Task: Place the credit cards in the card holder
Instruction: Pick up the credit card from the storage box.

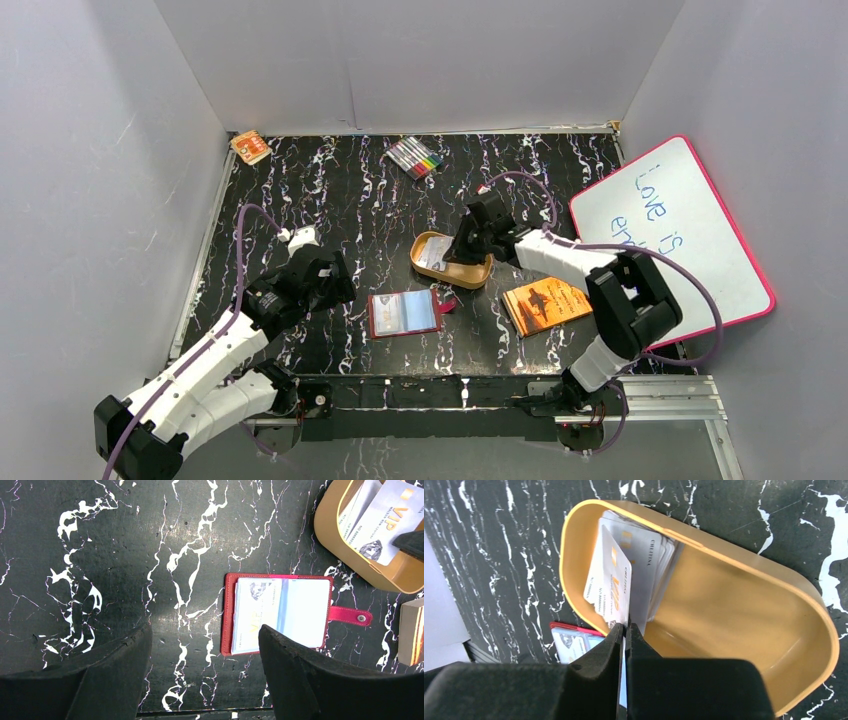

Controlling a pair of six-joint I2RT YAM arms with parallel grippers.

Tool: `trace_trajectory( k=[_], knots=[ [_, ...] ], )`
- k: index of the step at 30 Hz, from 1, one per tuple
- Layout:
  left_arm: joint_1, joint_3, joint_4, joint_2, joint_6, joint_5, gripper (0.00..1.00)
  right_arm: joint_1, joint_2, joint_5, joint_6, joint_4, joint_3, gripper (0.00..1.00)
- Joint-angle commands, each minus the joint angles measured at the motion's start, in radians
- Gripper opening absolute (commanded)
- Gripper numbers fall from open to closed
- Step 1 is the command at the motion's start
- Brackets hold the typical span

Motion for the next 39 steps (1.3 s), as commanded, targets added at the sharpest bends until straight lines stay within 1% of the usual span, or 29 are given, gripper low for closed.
trace_trajectory(
  k=[1, 6, 12, 16, 19, 20, 23, 26, 27, 30, 31, 33, 36, 39],
  knots=[
    [-0.002, -0.002, -0.001, -0.006, 0.006, -0.017, 0.75, -0.006, -0.071, 0.013, -0.002, -0.020, -0.023, 0.08],
    [-0.001, -0.001, -0.002, -0.006, 0.006, -0.020, 0.75, -0.007, -0.108, 0.007, 0.007, -0.031, -0.025, 0.00],
    [-0.002, -0.001, -0.004, -0.012, 0.005, -0.023, 0.75, -0.018, -0.155, -0.018, 0.046, -0.046, -0.012, 0.00],
    [-0.002, -0.001, -0.006, -0.015, 0.003, -0.028, 0.75, -0.042, -0.211, -0.083, 0.149, -0.066, -0.001, 0.00],
    [-0.001, 0.003, -0.014, -0.020, -0.001, -0.029, 0.75, -0.062, -0.266, -0.123, 0.259, -0.129, 0.037, 0.00],
    [-0.001, 0.005, -0.017, -0.022, -0.002, -0.031, 0.75, -0.076, -0.277, -0.152, 0.282, -0.165, 0.058, 0.00],
    [-0.002, 0.007, -0.017, -0.033, -0.003, -0.035, 0.75, -0.143, -0.305, -0.318, 0.363, -0.232, 0.087, 0.00],
    [-0.002, 0.007, -0.018, -0.038, -0.003, -0.037, 0.75, -0.179, -0.339, -0.470, 0.423, -0.228, 0.091, 0.00],
    [-0.002, 0.007, -0.018, -0.039, -0.003, -0.036, 0.75, -0.183, -0.348, -0.531, 0.443, -0.194, 0.081, 0.00],
    [-0.001, 0.004, -0.014, -0.046, -0.004, -0.038, 0.75, -0.184, -0.375, -0.719, 0.520, 0.004, 0.012, 0.00],
    [-0.002, 0.003, -0.012, -0.051, -0.003, -0.039, 0.75, -0.183, -0.383, -0.761, 0.533, 0.044, -0.008, 0.00],
    [-0.002, -0.001, -0.008, -0.060, -0.003, -0.040, 0.75, -0.184, -0.391, -0.801, 0.504, 0.033, -0.021, 0.00],
    [-0.002, -0.006, -0.004, -0.072, -0.003, -0.042, 0.75, -0.183, -0.403, -0.872, 0.496, 0.067, -0.046, 0.00],
    [-0.002, -0.005, -0.001, -0.074, -0.003, -0.041, 0.75, -0.184, -0.429, -0.887, 0.496, 0.082, -0.058, 0.00]
  ],
)
